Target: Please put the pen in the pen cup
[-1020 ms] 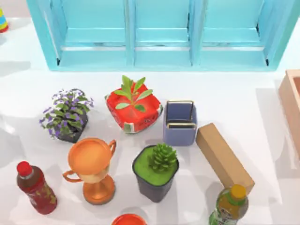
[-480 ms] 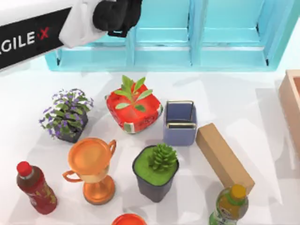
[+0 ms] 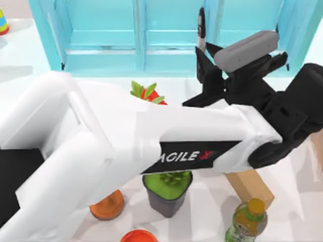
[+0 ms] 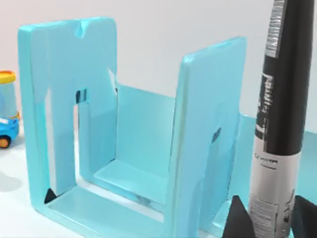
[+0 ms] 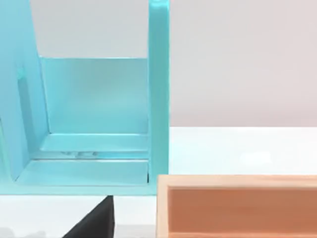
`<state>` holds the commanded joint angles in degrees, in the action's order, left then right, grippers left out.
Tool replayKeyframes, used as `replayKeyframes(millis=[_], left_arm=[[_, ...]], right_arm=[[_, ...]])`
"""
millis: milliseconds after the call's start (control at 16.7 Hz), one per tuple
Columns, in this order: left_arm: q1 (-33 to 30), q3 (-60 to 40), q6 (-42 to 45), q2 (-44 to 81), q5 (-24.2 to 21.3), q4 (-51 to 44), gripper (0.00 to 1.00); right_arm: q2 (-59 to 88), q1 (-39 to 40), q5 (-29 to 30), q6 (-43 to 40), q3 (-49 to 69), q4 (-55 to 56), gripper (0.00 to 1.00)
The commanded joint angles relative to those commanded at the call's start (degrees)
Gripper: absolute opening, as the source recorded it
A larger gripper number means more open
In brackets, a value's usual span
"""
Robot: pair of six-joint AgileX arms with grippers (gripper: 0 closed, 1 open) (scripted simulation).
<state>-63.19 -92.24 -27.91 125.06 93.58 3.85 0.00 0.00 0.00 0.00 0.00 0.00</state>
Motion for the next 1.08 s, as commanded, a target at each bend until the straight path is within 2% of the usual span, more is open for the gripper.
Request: replayKeyframes(millis=[120, 360, 420, 1080], left_arm=[[-2.40, -0.24, -0.12, 1.37, 2.66, 1.26, 0.00], [-2.79, -0.28, -0.13, 1.61, 3.11, 1.47, 0.00], [-2.27, -1.97, 0.16, 5.01, -2.70, 6.83, 0.00], [-2.25, -0.54, -2.24, 1.75, 2.64, -0.74, 0.00]], right_arm=[[0.00, 0.00, 0.00, 0.00, 0.00, 0.00, 1.00], [0.00, 0.00, 0.00, 0.00, 0.00, 0.00, 1.00], [0.00, 0.00, 0.00, 0.00, 0.00, 0.00, 1.00], [0.00, 0.00, 0.00, 0.00, 0.00, 0.00, 1.00]])
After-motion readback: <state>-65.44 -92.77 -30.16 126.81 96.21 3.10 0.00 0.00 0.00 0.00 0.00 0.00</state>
